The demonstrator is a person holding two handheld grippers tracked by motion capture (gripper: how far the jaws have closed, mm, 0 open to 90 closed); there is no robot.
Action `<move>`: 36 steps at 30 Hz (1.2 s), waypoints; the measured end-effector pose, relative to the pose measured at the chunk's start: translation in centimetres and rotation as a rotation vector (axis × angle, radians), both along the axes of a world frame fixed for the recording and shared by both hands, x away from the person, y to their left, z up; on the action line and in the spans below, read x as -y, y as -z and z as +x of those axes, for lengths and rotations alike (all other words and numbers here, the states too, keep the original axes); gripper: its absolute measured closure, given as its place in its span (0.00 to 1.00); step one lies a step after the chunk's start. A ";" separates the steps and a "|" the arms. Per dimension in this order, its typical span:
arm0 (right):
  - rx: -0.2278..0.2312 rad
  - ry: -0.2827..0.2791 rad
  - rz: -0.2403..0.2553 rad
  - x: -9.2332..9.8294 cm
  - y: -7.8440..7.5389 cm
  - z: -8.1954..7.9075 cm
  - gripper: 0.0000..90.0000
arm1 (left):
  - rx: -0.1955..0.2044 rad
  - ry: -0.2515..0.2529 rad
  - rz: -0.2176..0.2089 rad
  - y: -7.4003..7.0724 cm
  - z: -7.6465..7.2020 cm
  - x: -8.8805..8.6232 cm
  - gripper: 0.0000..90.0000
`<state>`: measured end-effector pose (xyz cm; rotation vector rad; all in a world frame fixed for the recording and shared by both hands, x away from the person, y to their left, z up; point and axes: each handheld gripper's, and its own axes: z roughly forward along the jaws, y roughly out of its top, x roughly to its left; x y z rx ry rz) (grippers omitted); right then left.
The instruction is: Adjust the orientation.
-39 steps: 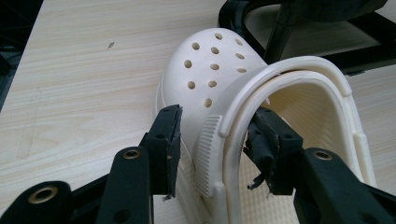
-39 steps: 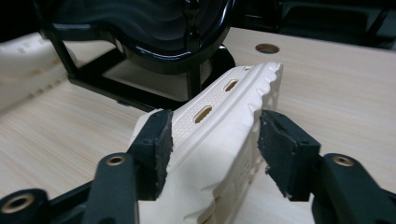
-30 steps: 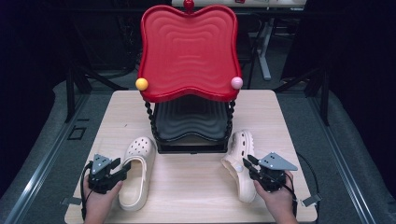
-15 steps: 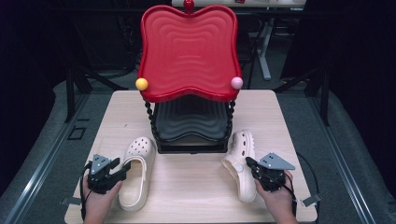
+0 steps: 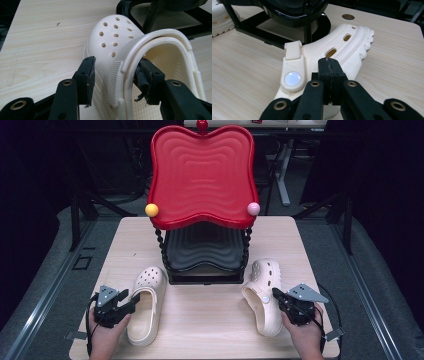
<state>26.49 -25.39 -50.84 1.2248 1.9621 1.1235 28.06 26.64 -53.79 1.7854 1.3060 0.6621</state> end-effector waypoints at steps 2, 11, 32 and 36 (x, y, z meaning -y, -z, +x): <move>-0.001 0.005 0.005 0.2 0.0 0.0 1.00 | 0.001 -0.001 -0.001 0.0 0.0 -0.1 0.57; -0.027 0.081 0.021 2.4 0.1 0.0 1.00 | 0.001 0.000 -0.005 0.1 0.1 0.0 0.57; -0.277 0.201 0.255 8.2 4.8 3.3 1.00 | -0.003 0.003 -0.005 0.0 0.2 0.0 0.57; -0.269 0.213 0.222 8.0 4.7 3.3 1.00 | 0.000 0.002 -0.005 0.1 0.2 -0.1 0.57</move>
